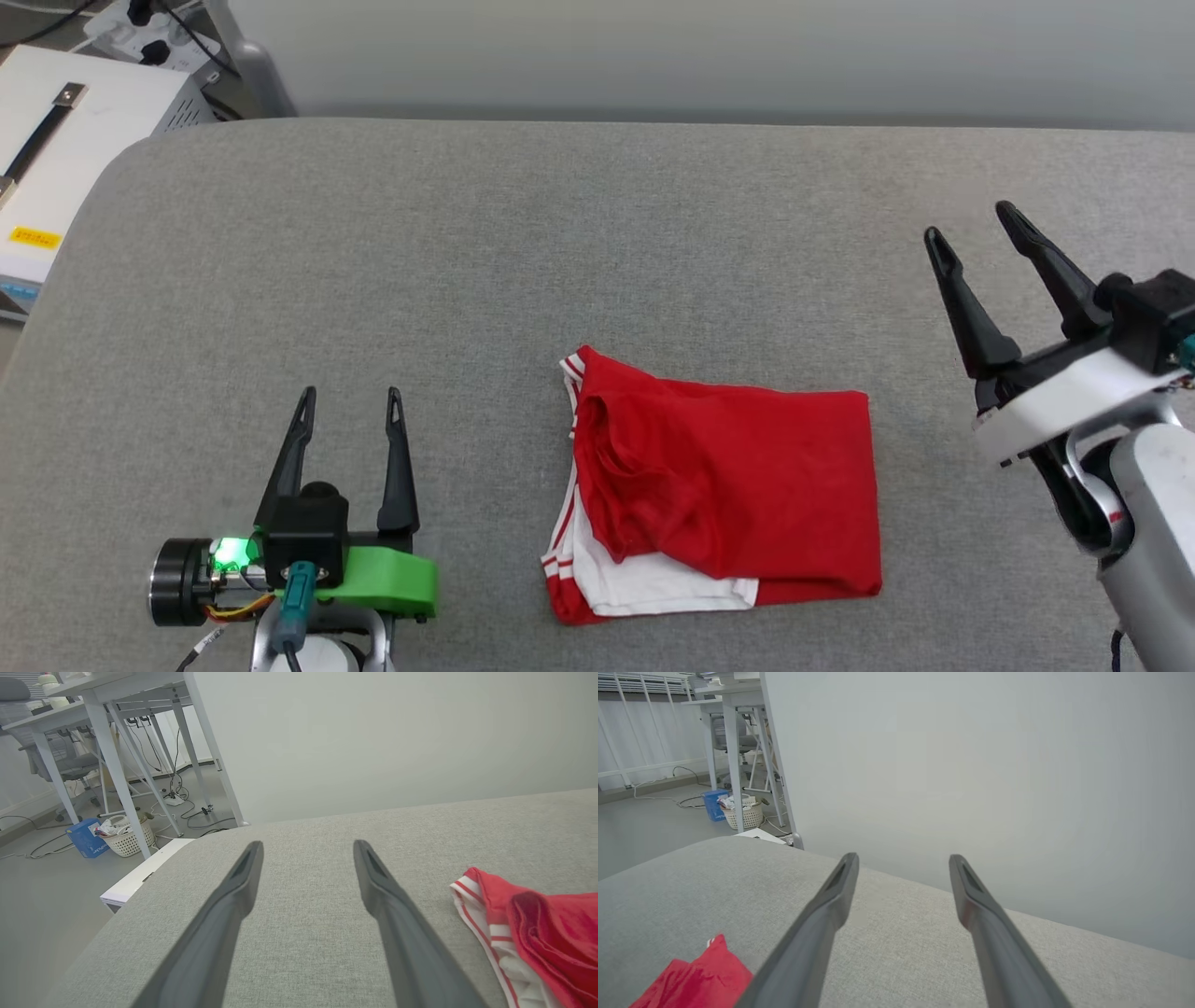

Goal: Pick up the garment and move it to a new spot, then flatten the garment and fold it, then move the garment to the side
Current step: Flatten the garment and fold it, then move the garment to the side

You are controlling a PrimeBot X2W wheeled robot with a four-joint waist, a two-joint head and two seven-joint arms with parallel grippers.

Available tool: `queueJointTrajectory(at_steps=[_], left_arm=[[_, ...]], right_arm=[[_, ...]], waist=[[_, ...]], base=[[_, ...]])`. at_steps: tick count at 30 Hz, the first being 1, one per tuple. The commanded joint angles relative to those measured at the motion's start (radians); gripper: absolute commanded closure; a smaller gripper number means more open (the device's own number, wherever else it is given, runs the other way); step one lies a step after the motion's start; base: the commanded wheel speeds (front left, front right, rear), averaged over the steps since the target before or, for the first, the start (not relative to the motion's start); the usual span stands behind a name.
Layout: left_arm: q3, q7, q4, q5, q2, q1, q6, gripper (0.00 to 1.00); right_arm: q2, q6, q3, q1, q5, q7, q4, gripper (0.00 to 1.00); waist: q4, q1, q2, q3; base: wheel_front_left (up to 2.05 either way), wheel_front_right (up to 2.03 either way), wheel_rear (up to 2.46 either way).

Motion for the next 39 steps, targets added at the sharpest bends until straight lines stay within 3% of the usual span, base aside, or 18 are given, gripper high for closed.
queueJointTrajectory(at_steps=[1, 6, 10, 14, 19, 31, 36, 39], left_arm=[[0.002, -0.006, -0.009, 0.001, 0.006, 0.014, -0.005, 0.00], [0.006, -0.006, -0.026, 0.001, 0.006, 0.031, -0.007, 0.00], [0.006, -0.006, -0.035, 0.000, 0.007, 0.049, -0.010, 0.00], [0.010, -0.006, -0.039, -0.001, 0.010, 0.073, -0.012, 0.00], [0.010, -0.006, -0.036, -0.003, 0.012, 0.095, -0.017, 0.00], [0.013, -0.006, -0.020, -0.005, 0.004, 0.101, -0.023, 0.00], [0.010, -0.006, -0.016, -0.002, 0.001, 0.082, -0.029, 0.00], [0.009, -0.006, -0.015, 0.000, 0.001, 0.066, -0.032, 0.00]], right_arm=[[0.029, -0.001, -0.046, 0.045, -0.049, -0.010, -0.017, 0.00], [0.153, -0.001, -0.236, 0.196, -0.180, -0.014, -0.134, 0.00], [0.235, -0.001, -0.330, 0.315, -0.248, -0.014, -0.211, 0.00], [0.290, -0.001, -0.377, 0.410, -0.289, -0.014, -0.258, 0.00], [0.315, -0.001, -0.385, 0.482, -0.311, -0.014, -0.253, 0.00], [0.301, -0.001, -0.368, 0.484, -0.346, -0.014, -0.220, 0.00], [0.220, -0.001, -0.353, 0.375, -0.323, -0.014, -0.233, 0.00], [0.129, -0.001, -0.284, 0.279, -0.258, 0.053, -0.221, 0.00]], waist=[[-0.025, 0.0000, -0.0001, -0.026], [-0.039, 0.0000, -0.0001, -0.048], [-0.040, 0.0000, -0.0001, -0.069], [-0.037, 0.0000, -0.0001, -0.084], [-0.030, 0.0000, -0.0001, -0.086], [-0.017, 0.0000, -0.0001, -0.080], [-0.006, 0.0000, -0.0001, -0.064], [0.000, 0.0000, -0.0001, -0.052]], base=[[0.00, 0.00, 0.00], [0.00, 0.00, 0.00], [0.00, 0.00, 0.00], [0.00, 0.00, 0.00], [0.00, 0.00, 0.00], [0.00, 0.00, 0.00], [0.00, 0.00, 0.00], [0.00, 0.00, 0.00]])
